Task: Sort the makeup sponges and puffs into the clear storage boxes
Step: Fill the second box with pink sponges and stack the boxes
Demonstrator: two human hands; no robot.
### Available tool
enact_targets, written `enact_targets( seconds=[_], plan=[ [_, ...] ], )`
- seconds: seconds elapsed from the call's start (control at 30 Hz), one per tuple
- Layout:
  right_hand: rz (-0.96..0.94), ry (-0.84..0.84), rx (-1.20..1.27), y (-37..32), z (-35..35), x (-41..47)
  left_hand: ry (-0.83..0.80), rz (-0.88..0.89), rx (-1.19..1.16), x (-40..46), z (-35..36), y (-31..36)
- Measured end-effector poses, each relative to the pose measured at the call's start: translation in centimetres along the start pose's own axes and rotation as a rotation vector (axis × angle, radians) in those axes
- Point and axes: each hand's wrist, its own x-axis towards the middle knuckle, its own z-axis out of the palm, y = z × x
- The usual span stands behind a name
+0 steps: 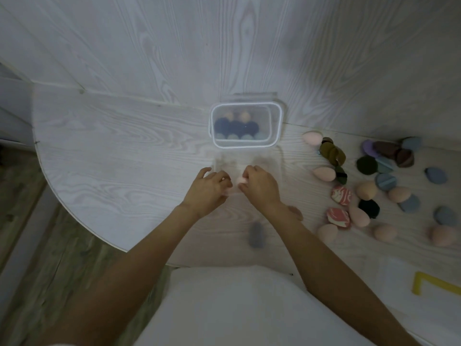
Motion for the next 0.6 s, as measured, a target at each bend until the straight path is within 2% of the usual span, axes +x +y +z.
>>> enact_targets(
  seconds=[0.17,0.3,0.37,0.47,0.53,0.6],
  plan=[
    [0.070,-0.039,-0.021,0.0,-0.1,0.7,0.025,-0.026,-0.022,0.7,0.3,0.3],
    [0.042,-0.057,0.115,1.1,-0.7,0.1,-0.009,-0.012,-0.011,0.9,0.5,0.4],
    [0.011,0.056,0.190,2.4,-1.6,-0.6,-0.064,-0.028,0.008,0.9,0.5,0.7],
    [0.041,0.312,0.203,5.5,-3.6,-1.9,-0.076,-0.061,0.032,1.0,0.5,1.5],
    [0.098,0.413,0.137,8.6,-4.5,-2.5,-0.041,-0.066,0.049,1.2,0.6,2.0],
    [0.160,0.404,-0.043,12.1,-4.7,-2.5,-0.022,-0.068,0.050,1.5,0.6,2.5]
  ],
)
